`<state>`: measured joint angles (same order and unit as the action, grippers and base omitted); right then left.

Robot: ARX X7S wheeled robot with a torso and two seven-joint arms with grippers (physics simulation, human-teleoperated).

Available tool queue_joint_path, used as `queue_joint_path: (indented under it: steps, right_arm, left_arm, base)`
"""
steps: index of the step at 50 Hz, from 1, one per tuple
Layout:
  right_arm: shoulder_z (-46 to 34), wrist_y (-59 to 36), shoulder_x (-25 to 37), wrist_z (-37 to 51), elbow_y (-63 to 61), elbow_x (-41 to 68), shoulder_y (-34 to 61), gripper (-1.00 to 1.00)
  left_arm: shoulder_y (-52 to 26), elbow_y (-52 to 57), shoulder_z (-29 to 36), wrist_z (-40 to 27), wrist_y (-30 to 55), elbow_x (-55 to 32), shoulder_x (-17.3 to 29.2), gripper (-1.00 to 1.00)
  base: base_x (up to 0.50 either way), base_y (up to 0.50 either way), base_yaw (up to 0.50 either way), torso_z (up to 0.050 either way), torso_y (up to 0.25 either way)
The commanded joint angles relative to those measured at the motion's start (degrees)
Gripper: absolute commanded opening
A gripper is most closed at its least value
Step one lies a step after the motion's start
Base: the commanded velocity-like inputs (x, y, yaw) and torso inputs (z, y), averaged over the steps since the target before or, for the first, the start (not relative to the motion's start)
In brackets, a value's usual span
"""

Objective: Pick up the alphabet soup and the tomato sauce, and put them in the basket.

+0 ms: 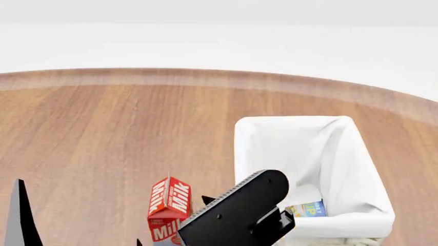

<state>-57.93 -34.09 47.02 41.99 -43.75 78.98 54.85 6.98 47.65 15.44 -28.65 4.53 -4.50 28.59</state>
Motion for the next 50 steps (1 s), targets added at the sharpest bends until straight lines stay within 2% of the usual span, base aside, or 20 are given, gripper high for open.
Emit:
queue_joint_path:
  steps: [1, 2, 5, 7, 12, 18, 19, 22, 24, 33, 38, 42, 43, 50]
  right_arm:
    - [-1.6, 0.3, 1.8, 6.2, -6.2, 5.1, -4.3, 1.00]
    - [-2.5, 1.0, 1.9, 5.4, -6.2, 1.7, -6.9, 1.00]
    - [-2.9, 1.6, 2.7, 6.9, -6.1, 5.3, -8.0, 1.00]
    - [-4.1, 2.7, 3.1, 5.4, -5.7, 1.7, -11.7, 1.00]
    - [-4.2, 1.5, 3.3, 8.1, -7.6, 9.3, -9.1, 1.00]
    - [-6.3, 1.4, 3.5, 8.6, -8.4, 5.8, -13.2, 1.00]
    - [-6.4, 0.5, 3.6, 10.2, -9.1, 9.5, -11.6, 1.00]
    - [-8.4, -0.7, 3.3, 8.6, -8.8, 6.4, -13.9, 1.00]
    - [-8.2, -0.9, 3.6, 10.0, -9.1, 8.8, -13.0, 1.00]
    - [-11.8, -3.1, 3.7, 9.5, -6.9, 6.0, -17.0, 1.00]
    - [-15.0, -2.8, 3.6, 9.1, -4.7, 0.2, -22.8, 1.00]
    - [-15.1, -2.7, 4.6, 10.2, -6.8, 2.2, -22.9, 1.00]
    - [-15.6, -1.6, 5.1, 9.6, -5.8, -1.0, -25.0, 1.00]
    - [-16.6, -0.4, 6.4, 11.0, -7.6, -3.5, -28.1, 1.00]
  left_arm:
    - [0.3, -0.1, 0.2, -0.1, -0.3, 0.0, 0.1, 1.00]
    - [0.3, -0.2, 0.2, -0.1, -0.4, -0.1, 0.1, 1.00]
    - [0.0, 0.0, 0.2, -0.1, -0.2, -0.3, 0.1, 1.00]
    - [-0.1, -0.1, 0.2, -0.1, -0.1, -0.3, 0.1, 1.00]
    - [-0.3, -0.3, 0.5, -0.1, 0.0, 0.1, 0.0, 1.00]
    - [-0.6, -0.2, 0.9, -0.1, 0.3, 0.2, -0.1, 1.00]
    - [-0.7, 0.0, 0.9, -0.1, 0.4, 0.1, 0.0, 1.00]
    - [-0.5, 0.0, 0.8, -0.2, 0.3, 0.2, 0.1, 1.00]
    - [-0.2, -0.1, 0.7, -0.3, -0.1, 0.2, 0.1, 1.00]
    - [-0.1, -0.2, 0.9, -0.4, -0.2, 0.2, 0.2, 1.00]
    - [-0.2, 0.2, 1.0, -0.6, 0.2, 0.6, 0.3, 1.00]
    - [-0.4, -0.3, 1.4, -0.5, 0.0, 0.7, 0.1, 1.00]
    - [-0.5, -0.1, 1.5, -0.5, 0.3, 0.7, 0.1, 1.00]
    - [-0.7, 0.4, 1.4, -0.6, 0.8, 0.7, 0.2, 1.00]
  base:
    - [0.00, 0.00, 0.00, 0.000, 0.000]
    - [0.00, 0.00, 0.00, 0.000, 0.000]
    - [0.00, 0.00, 0.00, 0.000, 0.000]
    - [0.00, 0.00, 0.00, 0.000, 0.000]
    - [0.00, 0.00, 0.00, 0.000, 0.000]
    - [0.00, 0.00, 0.00, 0.000, 0.000]
    - [0.00, 0.00, 0.00, 0.000, 0.000]
    - [0.00, 0.00, 0.00, 0.000, 0.000]
    - [0.00, 0.00, 0.00, 0.000, 0.000]
    - [0.00, 0.00, 0.00, 0.000, 0.000]
    - [0.00, 0.00, 0.00, 0.000, 0.000]
    - [0.00, 0.00, 0.00, 0.000, 0.000]
    - [0.00, 0.00, 0.00, 0.000, 0.000]
    - [0.00, 0.00, 0.00, 0.000, 0.000]
